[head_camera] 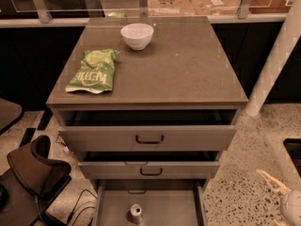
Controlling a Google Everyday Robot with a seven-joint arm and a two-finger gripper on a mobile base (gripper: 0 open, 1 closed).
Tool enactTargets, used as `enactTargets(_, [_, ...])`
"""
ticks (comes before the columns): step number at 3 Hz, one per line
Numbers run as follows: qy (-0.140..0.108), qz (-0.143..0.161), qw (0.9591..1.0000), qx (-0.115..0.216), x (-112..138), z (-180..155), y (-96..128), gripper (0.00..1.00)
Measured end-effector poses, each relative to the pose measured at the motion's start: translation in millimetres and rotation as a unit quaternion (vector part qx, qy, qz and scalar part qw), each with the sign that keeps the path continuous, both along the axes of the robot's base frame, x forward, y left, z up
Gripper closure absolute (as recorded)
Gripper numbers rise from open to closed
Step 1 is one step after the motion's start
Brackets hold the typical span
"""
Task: Pick redbull can from bottom drawer and place on counter
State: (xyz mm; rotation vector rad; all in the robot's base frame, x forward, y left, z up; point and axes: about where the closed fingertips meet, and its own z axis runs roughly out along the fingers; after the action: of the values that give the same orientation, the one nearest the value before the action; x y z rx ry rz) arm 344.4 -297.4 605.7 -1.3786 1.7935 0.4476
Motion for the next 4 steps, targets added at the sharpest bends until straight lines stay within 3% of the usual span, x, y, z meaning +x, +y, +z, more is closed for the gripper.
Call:
enactTargets(1, [-0.014,0.013,0.9993,0.032,-11,-50,6,0.0])
enactTargets(3, [-0.015,0.013,0.9989,0.043,-7,-54,8,0.0])
enactTargets(4, [-0.029,0.0,0.9979,0.058,7,-84,5,0.0])
